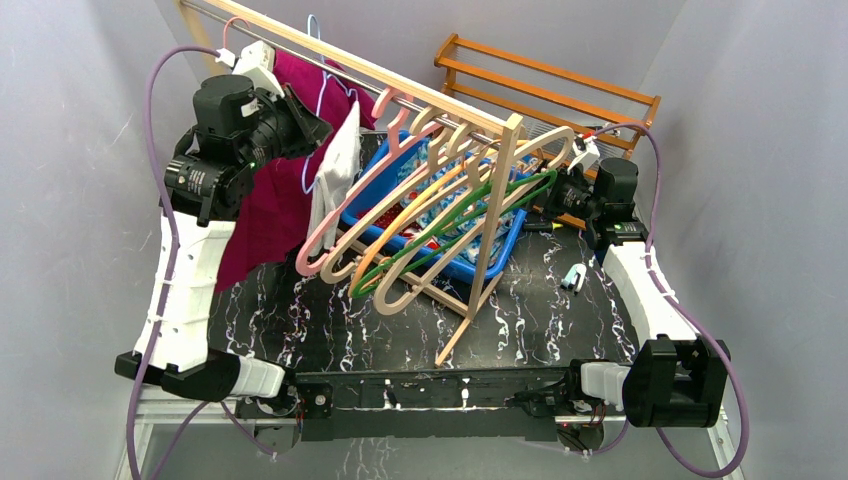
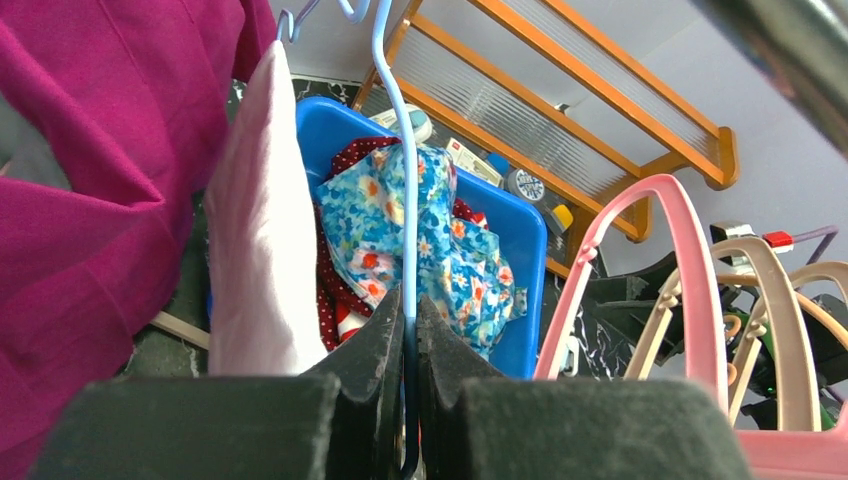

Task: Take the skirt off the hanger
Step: Pick up the hanger from the clothesline, then remove the skirt from the hanger.

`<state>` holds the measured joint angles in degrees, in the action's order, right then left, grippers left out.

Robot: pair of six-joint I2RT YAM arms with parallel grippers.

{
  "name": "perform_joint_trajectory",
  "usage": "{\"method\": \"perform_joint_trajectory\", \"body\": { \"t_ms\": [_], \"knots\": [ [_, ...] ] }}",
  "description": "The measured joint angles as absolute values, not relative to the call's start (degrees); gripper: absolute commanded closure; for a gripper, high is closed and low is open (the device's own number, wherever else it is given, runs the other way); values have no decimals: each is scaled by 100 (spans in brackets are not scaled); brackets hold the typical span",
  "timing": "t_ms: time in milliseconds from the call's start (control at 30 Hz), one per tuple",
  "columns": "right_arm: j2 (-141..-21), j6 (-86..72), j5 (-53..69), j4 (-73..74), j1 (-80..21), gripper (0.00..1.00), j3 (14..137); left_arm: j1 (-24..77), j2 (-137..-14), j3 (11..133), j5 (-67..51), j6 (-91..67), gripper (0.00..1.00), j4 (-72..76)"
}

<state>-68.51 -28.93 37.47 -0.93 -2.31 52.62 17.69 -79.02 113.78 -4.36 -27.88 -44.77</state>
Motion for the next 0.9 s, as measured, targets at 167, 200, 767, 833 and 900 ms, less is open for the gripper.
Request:
{"method": "perform_joint_trajectory", "body": {
  "t_ms": [167, 200, 767, 833, 900],
  "knots": [
    [-6930, -2967, 3760, -93, -233, 2, 5262, 1769, -7564, 10495, -690, -2993, 100, -4038],
    [-6958, -2980, 3769, -91, -233, 2, 5262, 1769, -7487, 10311, -749, -3039, 100, -3990],
    [-7247, -4060, 4480, -952, -325, 8, 5181, 1767, -6849, 8562, -2233, -4285, 100, -2276],
    [-7317, -4281, 4569, -1166, -397, 12, 5151, 1767, -6847, 8436, -2412, -4466, 100, -2045],
    [-7397, -4477, 4639, -1378, -473, 17, 5148, 1767, -6847, 8313, -2561, -4615, 100, -1855]
  ]
}}
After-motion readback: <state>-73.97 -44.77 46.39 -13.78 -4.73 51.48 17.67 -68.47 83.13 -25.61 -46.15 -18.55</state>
